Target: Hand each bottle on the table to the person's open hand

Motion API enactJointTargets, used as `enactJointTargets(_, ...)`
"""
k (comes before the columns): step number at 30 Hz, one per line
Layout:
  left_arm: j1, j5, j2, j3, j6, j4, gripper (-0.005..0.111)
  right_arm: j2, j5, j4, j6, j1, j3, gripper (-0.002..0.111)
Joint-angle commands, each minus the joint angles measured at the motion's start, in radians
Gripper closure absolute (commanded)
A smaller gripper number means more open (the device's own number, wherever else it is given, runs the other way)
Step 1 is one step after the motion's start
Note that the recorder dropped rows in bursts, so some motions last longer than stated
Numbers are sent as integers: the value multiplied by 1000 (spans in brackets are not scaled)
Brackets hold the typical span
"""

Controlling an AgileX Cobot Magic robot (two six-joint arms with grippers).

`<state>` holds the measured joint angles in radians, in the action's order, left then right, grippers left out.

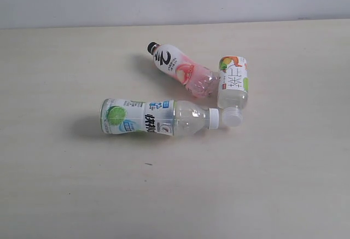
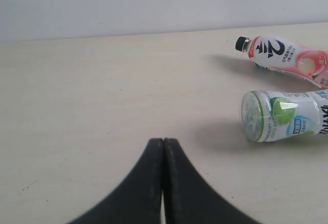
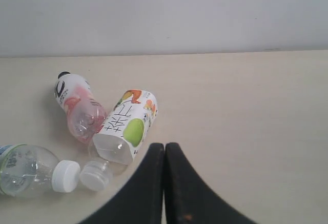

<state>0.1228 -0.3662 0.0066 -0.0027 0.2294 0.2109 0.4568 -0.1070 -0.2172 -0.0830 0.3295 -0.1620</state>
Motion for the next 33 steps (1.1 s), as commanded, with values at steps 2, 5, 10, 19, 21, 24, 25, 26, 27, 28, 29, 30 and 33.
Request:
enactJointTargets(2,3,3,-7,3,1,14,107,-3,19,332,288,-3,5,108)
enactJointTargets(5,3,3,-7,3,1,14,107,-3,19,329,288,-3,5,108)
enactJointTargets(10,3,3,-7,3,1,14,107,-71,-44,324,294,-3,5,108)
enactJointTargets(19,3,3,-7,3,1,14,107,-226,-169,302,286,-3,5,108)
enactJointTargets(21,3,3,-7,3,1,14,107,-235,-204,302,286,-3,5,108)
enactJointTargets(24,3,3,-7,3,1,14,107,-235,-244,297,288,-3,5,108)
enactJointTargets(25,3,3,-7,3,1,14,107,-235,-246,295,295,-3,5,108)
enactJointTargets(26,3,3,-7,3,1,14,107,-235,-246,295,295,-3,5,108)
enactJointTargets(27,3,3,-7,3,1,14,107,-235,-244,295,295,-3,5,108)
enactJointTargets(28,3,3,-7,3,1,14,107,-235,-242,295,295,-3,5,108)
enactJointTargets(29,3,3,-7,3,1,14,107,-235,-242,295,295,-3,5,108)
enactJointTargets(30,3,3,-7,3,1,14,107,-235,-242,295,295,-3,5,108)
enactJointTargets(33,3,3,-7,3,1,14,107,-235,-242,295,295,-3,5,108)
